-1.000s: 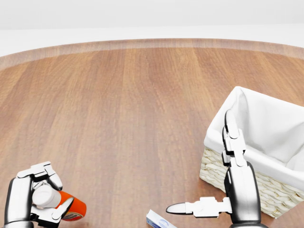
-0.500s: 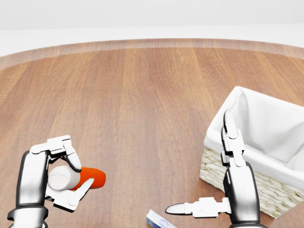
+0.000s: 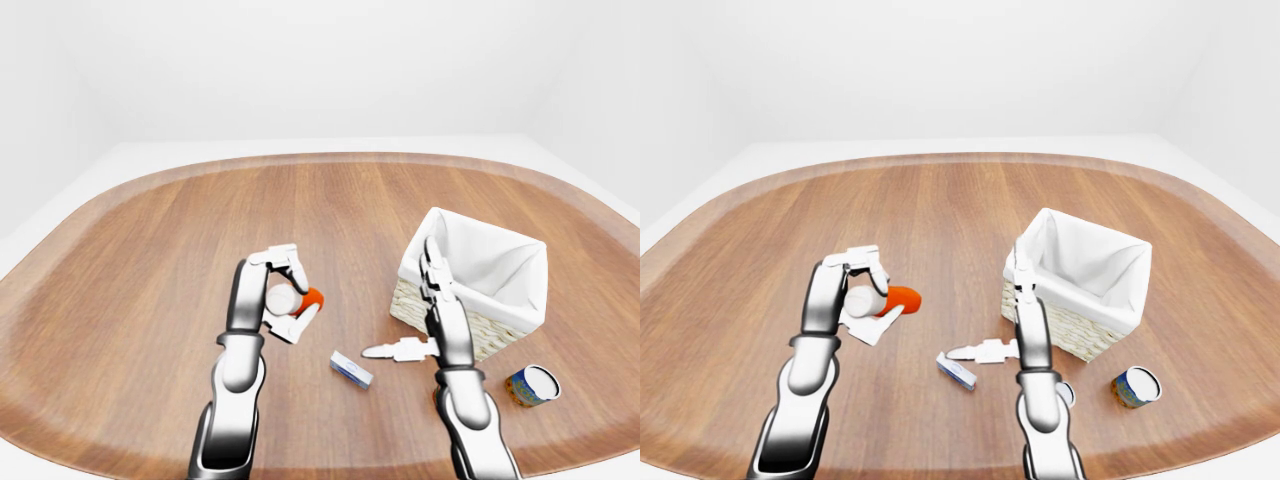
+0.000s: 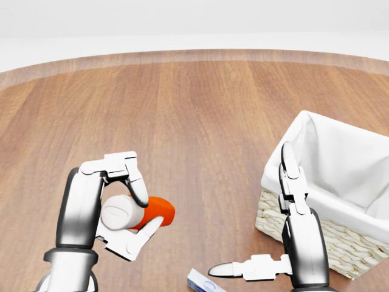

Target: Pick up the ketchup, and put it in the basket.

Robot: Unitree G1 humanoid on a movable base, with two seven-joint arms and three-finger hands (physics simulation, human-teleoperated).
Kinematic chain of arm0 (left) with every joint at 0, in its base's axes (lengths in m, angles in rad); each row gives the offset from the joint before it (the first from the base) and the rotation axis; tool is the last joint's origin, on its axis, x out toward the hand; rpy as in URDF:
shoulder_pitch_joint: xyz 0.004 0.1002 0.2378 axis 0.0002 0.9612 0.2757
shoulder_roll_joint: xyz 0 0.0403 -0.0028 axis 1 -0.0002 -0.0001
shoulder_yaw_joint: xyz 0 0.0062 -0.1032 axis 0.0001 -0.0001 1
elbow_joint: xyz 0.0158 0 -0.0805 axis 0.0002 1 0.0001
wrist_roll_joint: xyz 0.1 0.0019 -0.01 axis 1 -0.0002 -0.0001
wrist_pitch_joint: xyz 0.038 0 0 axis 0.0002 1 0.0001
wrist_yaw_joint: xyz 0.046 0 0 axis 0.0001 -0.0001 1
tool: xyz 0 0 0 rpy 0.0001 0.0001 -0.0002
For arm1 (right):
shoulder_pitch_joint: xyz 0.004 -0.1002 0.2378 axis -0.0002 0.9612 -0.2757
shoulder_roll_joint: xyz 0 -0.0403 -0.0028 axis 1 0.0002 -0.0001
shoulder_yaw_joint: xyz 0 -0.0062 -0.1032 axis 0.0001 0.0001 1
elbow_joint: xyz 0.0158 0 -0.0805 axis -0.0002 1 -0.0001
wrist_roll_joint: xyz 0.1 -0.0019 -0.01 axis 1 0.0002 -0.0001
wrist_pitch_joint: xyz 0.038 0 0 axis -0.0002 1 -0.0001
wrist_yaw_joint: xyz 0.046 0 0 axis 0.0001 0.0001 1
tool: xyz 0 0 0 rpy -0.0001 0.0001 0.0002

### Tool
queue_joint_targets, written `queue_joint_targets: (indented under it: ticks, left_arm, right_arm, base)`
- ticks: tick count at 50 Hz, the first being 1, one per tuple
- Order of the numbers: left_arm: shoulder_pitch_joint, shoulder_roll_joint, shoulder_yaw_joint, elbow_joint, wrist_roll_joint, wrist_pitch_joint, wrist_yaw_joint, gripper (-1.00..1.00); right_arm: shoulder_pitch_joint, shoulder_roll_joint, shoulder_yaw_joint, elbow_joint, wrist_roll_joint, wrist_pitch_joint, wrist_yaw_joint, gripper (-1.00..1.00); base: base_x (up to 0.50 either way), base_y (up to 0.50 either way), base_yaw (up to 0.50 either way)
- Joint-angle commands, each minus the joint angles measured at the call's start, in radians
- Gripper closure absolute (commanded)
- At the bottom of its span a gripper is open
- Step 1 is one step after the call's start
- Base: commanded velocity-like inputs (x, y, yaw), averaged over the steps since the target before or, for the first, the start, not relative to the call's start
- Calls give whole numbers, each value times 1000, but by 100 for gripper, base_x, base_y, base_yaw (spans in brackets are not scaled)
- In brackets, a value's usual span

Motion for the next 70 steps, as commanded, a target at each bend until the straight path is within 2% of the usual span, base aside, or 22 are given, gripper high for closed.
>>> queue_joint_targets:
  ticks: [1, 29, 41, 46, 57, 61, 70]
  left_arm:
    - [-19, -40, -122, -100, 36, 0, -14, 100]
    - [4, -88, -366, -158, 122, 0, 12, 100]
    - [23, -89, -436, -142, 132, 0, 40, 100]
    - [22, -97, -462, -77, 121, 0, 68, 100]
    - [15, -123, -523, -78, 136, 0, 74, 100]
    - [21, -131, -571, -79, 148, 0, 87, 100]
    - [22, -134, -600, -71, 150, 0, 99, 100]
  right_arm:
    - [10, -2, 10, -17, 2, 4, 2, -100]
    - [23, -5, 10, -40, 8, 2, 5, -100]
    - [23, -5, 13, -44, 7, 6, 7, -100]
    - [30, -6, 19, -55, 9, 6, 9, -100]
    - [41, -10, 23, -79, 15, 14, 11, -100]
    - [38, -11, 17, -70, 21, 9, 15, -100]
    - [43, -10, 20, -77, 22, 8, 18, -100]
  base:
    - [0, 0, 0]
    - [0, 0, 0]
    - [0, 0, 0]
    - [0, 0, 0]
    - [0, 0, 0]
    - [0, 0, 0]
    - [0, 0, 0]
